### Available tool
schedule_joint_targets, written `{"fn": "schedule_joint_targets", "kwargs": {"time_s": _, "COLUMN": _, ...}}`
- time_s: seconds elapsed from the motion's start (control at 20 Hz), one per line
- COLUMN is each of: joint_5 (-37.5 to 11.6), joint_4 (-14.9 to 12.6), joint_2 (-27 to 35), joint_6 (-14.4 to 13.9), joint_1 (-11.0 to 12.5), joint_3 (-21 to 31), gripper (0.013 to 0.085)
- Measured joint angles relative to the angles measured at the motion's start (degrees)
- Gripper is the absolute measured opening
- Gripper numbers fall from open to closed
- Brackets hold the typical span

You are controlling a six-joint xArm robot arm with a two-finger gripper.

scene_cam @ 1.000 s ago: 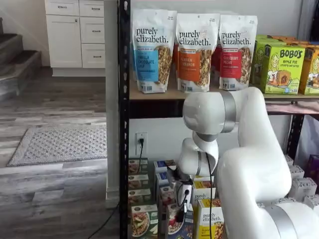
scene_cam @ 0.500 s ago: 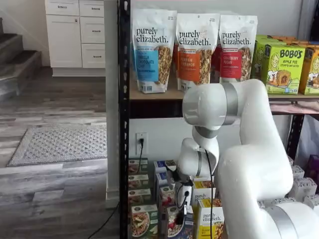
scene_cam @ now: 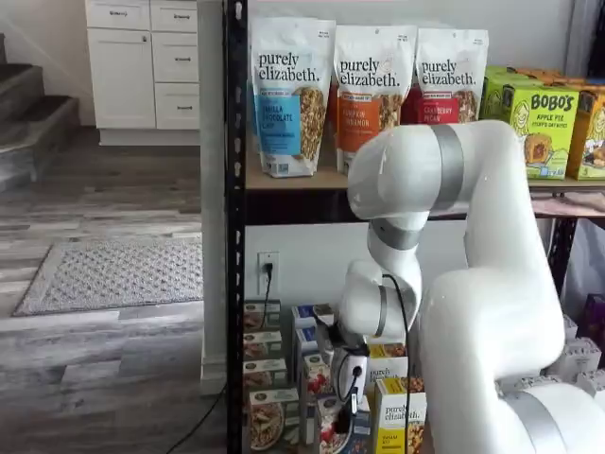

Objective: Pick up the blue and white box that is on the bottom shelf, the second box from the left

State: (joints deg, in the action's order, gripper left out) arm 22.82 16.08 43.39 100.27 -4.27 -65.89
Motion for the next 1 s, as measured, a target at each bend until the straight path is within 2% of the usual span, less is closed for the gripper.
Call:
{"fn": "schedule_joint_targets", "kwargs": {"time_s": 0.25, "joint_5": -2.61, "joint_4": 1.26, "joint_2": -4.72, "joint_6": 0.62, "joint_1": -0.85, "joint_3": 7.21, "gripper": 0.045}}
{"fn": "schedule_joint_targets", "kwargs": {"time_s": 0.4, "joint_5": -3.3, "joint_4": -0.42, "joint_2": -7.2, "joint_6": -1.09, "joint_1": -1.07, "joint_3": 10.66, "gripper": 0.045}}
{"fn": "schedule_joint_targets", "kwargs": {"time_s": 0.55, "joint_5": -1.73, "joint_4": -1.97, "joint_2": -9.54, "joint_6": -2.69, "joint_1": -1.17, "joint_3": 12.91, "gripper": 0.045}}
{"fn": "schedule_joint_targets", "kwargs": {"time_s": 0.75, "joint_5": -0.87, "joint_4": -2.66, "joint_2": -13.17, "joint_6": -3.88, "joint_1": -1.67, "joint_3": 16.09, "gripper": 0.045}}
{"fn": "schedule_joint_targets", "kwargs": {"time_s": 1.0, "joint_5": 0.89, "joint_4": -5.98, "joint_2": -17.92, "joint_6": -7.81, "joint_1": -2.38, "joint_3": 19.46, "gripper": 0.045}}
